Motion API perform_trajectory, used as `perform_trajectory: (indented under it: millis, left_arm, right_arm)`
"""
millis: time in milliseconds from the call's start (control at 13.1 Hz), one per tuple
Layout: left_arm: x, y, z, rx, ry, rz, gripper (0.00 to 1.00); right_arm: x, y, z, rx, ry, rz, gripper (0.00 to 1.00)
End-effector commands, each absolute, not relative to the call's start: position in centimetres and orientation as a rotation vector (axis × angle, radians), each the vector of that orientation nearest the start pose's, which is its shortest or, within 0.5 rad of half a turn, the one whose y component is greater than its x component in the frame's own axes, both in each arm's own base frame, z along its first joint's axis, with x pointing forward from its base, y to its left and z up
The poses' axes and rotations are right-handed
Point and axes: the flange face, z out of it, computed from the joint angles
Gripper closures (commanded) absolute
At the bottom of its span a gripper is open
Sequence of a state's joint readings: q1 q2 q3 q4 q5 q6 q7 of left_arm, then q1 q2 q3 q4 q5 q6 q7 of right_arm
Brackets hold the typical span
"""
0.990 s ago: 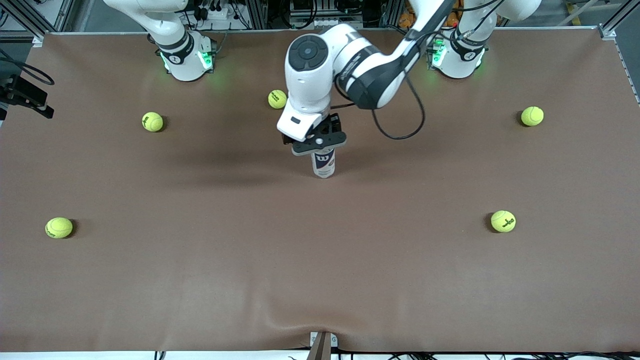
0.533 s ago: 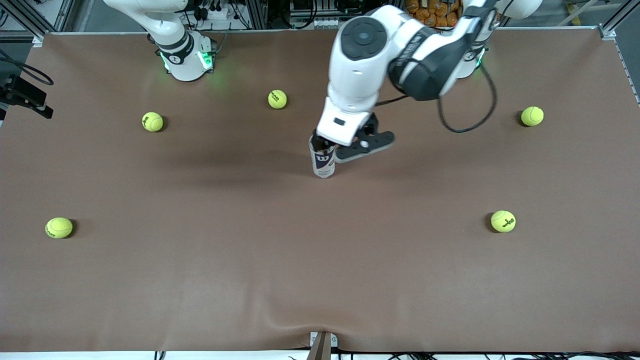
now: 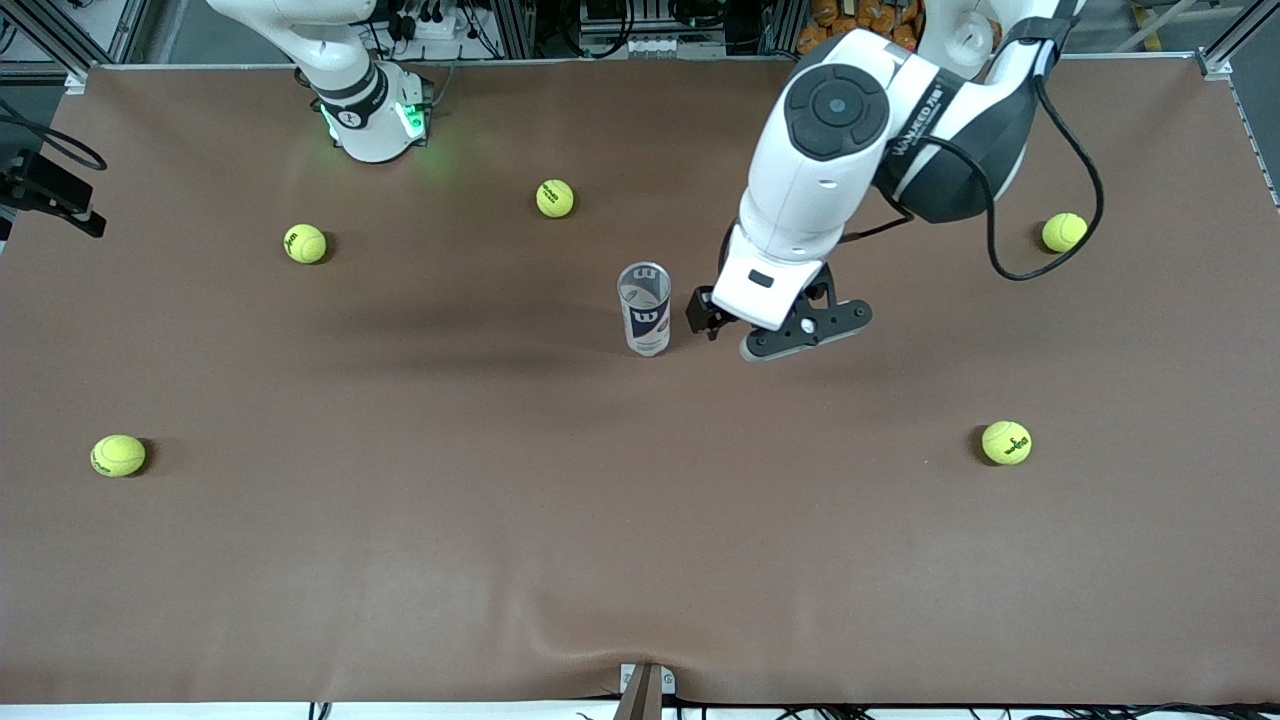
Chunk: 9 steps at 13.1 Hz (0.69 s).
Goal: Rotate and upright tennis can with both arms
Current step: 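Open the left gripper and pull it away from the can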
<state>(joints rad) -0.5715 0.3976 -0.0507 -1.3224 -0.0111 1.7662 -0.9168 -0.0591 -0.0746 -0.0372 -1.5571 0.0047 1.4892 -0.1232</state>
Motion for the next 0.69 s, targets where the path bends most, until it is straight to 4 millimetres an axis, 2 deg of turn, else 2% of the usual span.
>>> perform_trajectory:
  millis: [0, 305, 533, 610]
  left_arm:
    - [57.1, -36.4, 52.1, -3.185, -0.482, 0.023, 0.00]
    - [59.9, -29.3, 53.6, -3.239, -0.375, 0.066, 0.00]
    - [61.4, -21.5, 54.3, -3.205, -0.357, 0.146, 0.00]
    - [61.5, -20.2, 55.1, -3.208, -0.333, 0.127, 0.00]
  right_arm:
    - [52.1, -5.2, 66.7, -3.137, -0.027, -0.020, 0.00]
    - [52.1, -5.2, 66.7, -3.137, -0.027, -0.020, 0.00]
    - [52.1, -5.2, 66.7, -3.137, -0.027, -0.020, 0.00]
    - [52.1, -5.2, 66.7, -3.137, -0.027, -0.020, 0.00]
